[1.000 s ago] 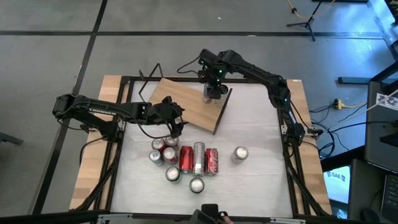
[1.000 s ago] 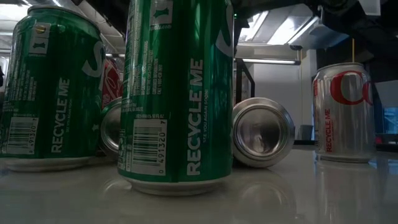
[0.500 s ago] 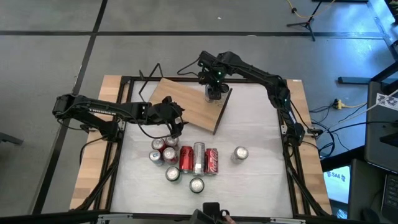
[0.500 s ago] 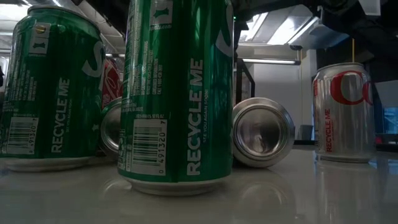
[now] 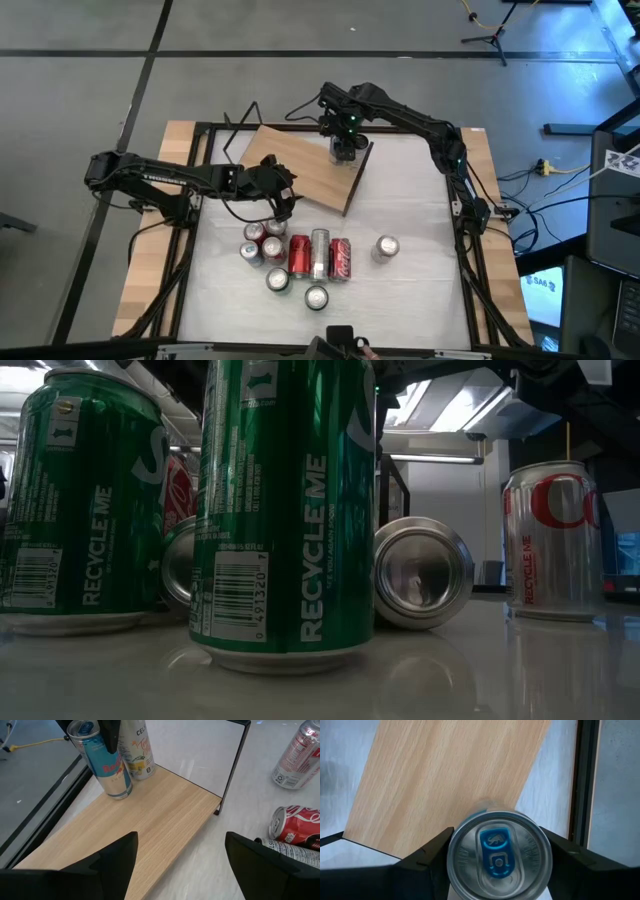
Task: Place canned beverage on shelf
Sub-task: Put the right blue soda can on the shelf
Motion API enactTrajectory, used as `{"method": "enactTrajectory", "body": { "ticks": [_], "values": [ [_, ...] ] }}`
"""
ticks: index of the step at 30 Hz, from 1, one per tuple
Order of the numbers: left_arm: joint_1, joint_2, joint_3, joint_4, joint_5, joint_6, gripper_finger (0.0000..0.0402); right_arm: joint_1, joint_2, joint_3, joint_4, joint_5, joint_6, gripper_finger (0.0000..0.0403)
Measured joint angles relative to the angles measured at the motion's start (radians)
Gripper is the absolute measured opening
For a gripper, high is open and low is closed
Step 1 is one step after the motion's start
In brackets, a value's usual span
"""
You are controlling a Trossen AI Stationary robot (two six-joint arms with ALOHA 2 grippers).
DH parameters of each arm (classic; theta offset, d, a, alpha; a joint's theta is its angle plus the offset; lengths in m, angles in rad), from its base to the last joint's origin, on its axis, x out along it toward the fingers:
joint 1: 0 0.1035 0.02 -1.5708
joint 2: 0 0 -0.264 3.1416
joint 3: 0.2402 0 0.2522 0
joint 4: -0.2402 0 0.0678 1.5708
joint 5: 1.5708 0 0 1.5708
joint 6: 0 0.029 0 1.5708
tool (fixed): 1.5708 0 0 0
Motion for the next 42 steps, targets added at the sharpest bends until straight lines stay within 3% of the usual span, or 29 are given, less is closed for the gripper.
{"method": "enactTrajectory", "body": {
  "ticks": [42],
  "values": [
    [0.0, 0.0, 0.0, 0.0, 0.0, 0.007, 0.0287, 0.0, 0.0, 0.0, -0.003, -0.001, 0.02, 0.0234]
  ]
}}
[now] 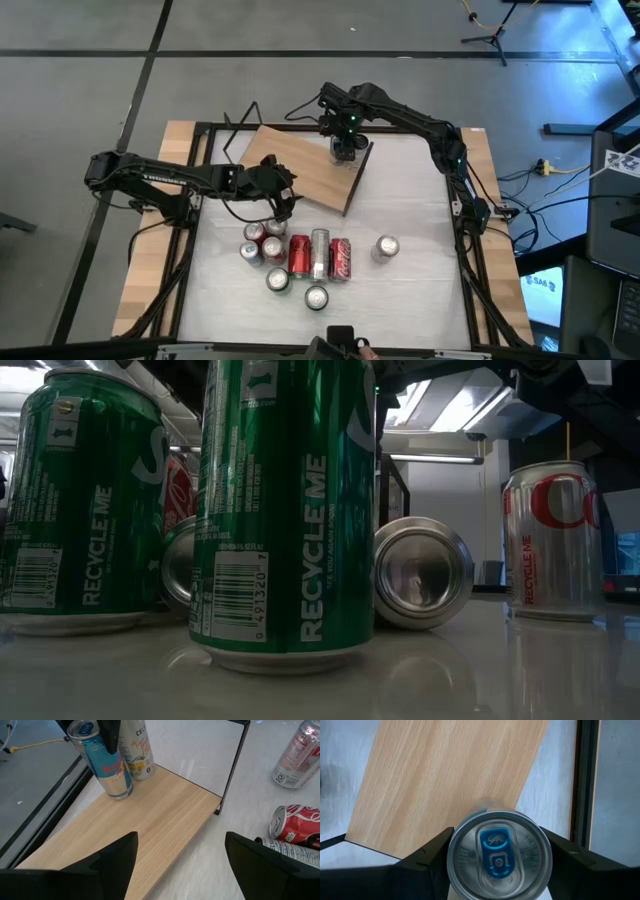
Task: Place canned beverage on shelf
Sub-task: Put the right blue soda can on the shelf
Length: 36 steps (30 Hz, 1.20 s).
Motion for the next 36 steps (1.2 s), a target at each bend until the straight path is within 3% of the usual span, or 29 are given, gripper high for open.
{"method": "enactTrajectory", "body": {
  "ticks": [13, 20, 36],
  "values": [
    [0.0, 0.0, 0.0, 0.0, 0.0, 0.0, 0.0288, 0.001, 0.0, 0.0, -0.002, -0.002, 0.0, 0.0234],
    [0.0, 0.0, 0.0, 0.0, 0.0, 0.0, 0.0288, 0.001, 0.0, 0.0, -0.002, -0.063, -0.001, 0.0234],
    [0.0, 0.0, 0.0, 0.0, 0.0, 0.0, 0.0288, 0.001, 0.0, 0.0, -0.007, -0.045, -0.001, 0.0234]
  ]
}}
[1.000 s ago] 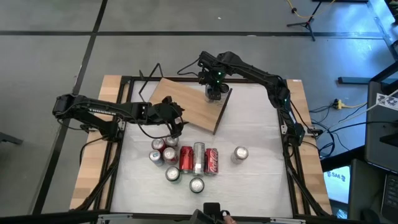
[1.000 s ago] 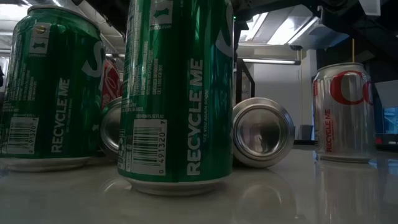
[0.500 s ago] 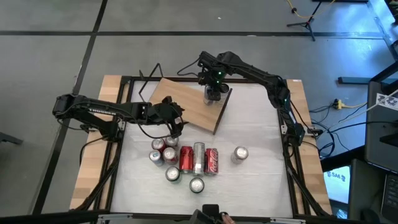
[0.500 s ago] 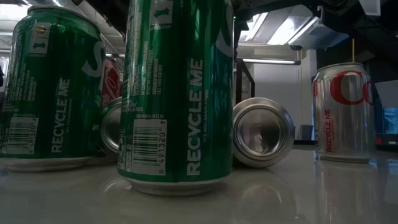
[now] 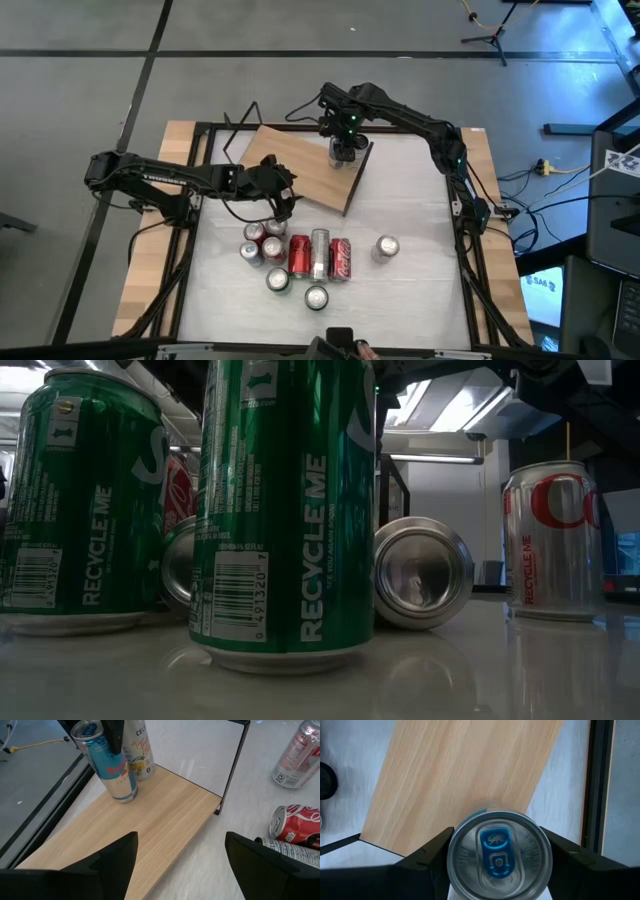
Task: Place canned beverage on shelf
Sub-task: Put the right blue soda can on the shelf
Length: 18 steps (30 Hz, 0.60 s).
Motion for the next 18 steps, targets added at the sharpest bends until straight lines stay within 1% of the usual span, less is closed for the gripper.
{"method": "enactTrajectory", "body": {
  "ticks": [18],
  "values": [
    [-0.001, 0.0, 0.0, 0.0, 0.0, 0.0, 0.0288, -0.001, 0.0, 0.0, 0.006, 0.001, 0.0, 0.0234]
  ]
}}
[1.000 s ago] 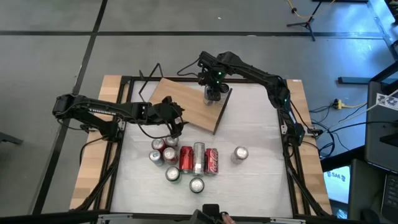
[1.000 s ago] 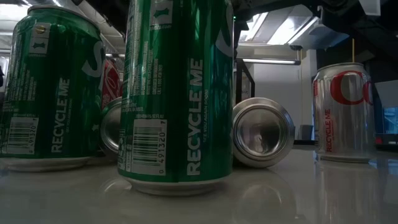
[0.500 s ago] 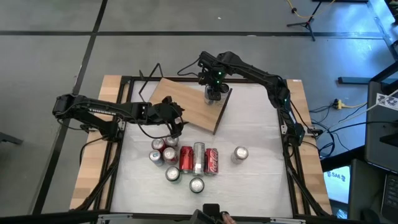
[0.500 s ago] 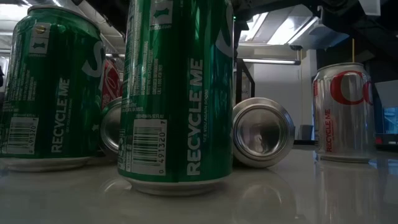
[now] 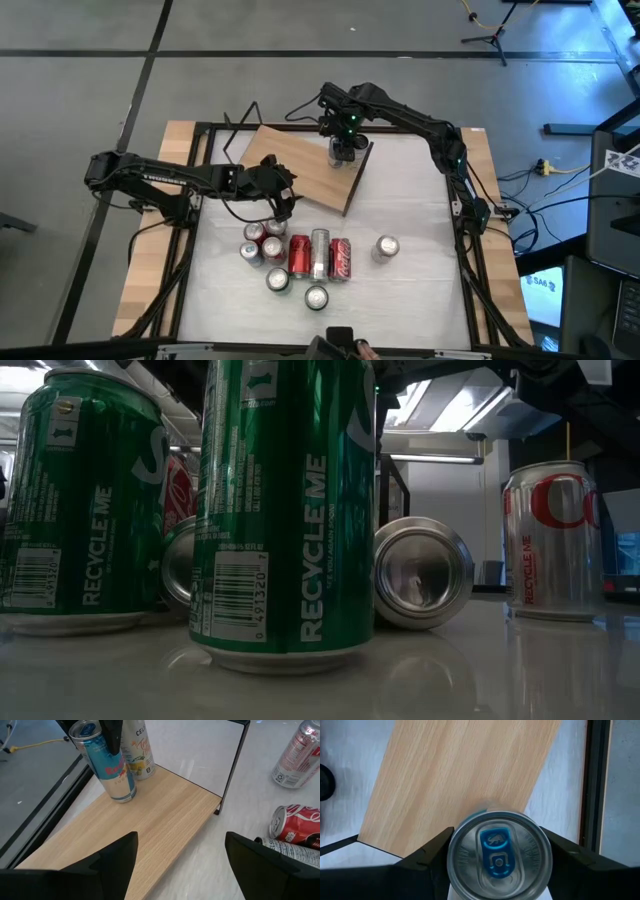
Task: Place canned beverage on shelf
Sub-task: Put the right blue soda can on the shelf
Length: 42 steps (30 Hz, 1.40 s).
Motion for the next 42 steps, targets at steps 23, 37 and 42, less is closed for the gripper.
{"method": "enactTrajectory", "body": {
  "ticks": [23, 37, 42],
  "values": [
    [0.0, 0.0, 0.0, 0.0, 0.0, 0.0, 0.0288, 0.0, 0.0, 0.0, 0.004, 0.0, 0.0, 0.0234],
    [0.0, 0.0, 0.0, 0.0, 0.0, 0.0, 0.0288, 0.0, 0.0, 0.0, 0.005, -0.001, 0.026, 0.0234],
    [0.0, 0.0, 0.0, 0.0, 0.0, 0.0, 0.0288, 0.0, 0.0, 0.0, 0.006, -0.008, 0.053, 0.0234]
  ]
}}
